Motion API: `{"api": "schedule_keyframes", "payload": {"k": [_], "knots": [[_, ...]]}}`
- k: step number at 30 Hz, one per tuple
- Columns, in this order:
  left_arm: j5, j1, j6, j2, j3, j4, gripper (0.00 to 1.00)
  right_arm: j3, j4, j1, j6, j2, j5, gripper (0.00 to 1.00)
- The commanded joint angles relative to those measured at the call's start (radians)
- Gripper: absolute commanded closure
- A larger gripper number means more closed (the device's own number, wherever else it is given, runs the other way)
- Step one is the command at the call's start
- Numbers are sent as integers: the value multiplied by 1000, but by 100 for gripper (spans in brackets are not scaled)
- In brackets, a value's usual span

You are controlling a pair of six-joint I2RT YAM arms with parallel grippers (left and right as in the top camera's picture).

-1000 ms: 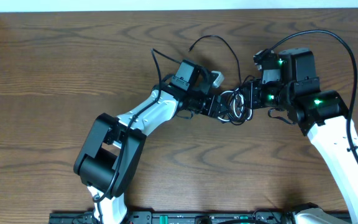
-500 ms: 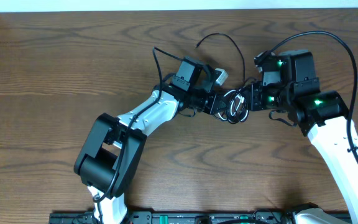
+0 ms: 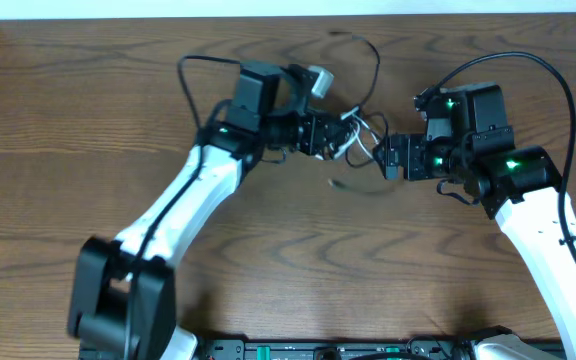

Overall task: Untangle cables
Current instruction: 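Pull the grippers apart, stretching the white cable toward the left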

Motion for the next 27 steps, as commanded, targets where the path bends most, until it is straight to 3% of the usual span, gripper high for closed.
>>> {"api": "schedule_keyframes", "payload": {"k": [1,5,11,18,20,22,23,24,27], "knots": [[24,1,-16,-71,9,10,93,0,28,1,-2,-6,-92,2],[24,1,-24,-107,9,10,92,0,55,1,42,14,-116,6],[24,1,-28,-108,9,6,93,0,76,1,58,32,-142,34],[67,1,-53,-108,9,11,92,-1,100,2,58,41,-134,33],[85,1,-54,-108,9,14,92,-1,113,2,58,48,-134,37],[87,1,-58,-108,9,14,92,-1,125,5,62,60,-134,53],[87,1,-61,-109,9,14,93,-1,137,12,62,75,-128,79],[88,1,-61,-109,9,14,93,-1,140,16,63,85,-104,96],[87,3,-60,-113,9,15,92,-1,134,21,111,123,5,99]]}}
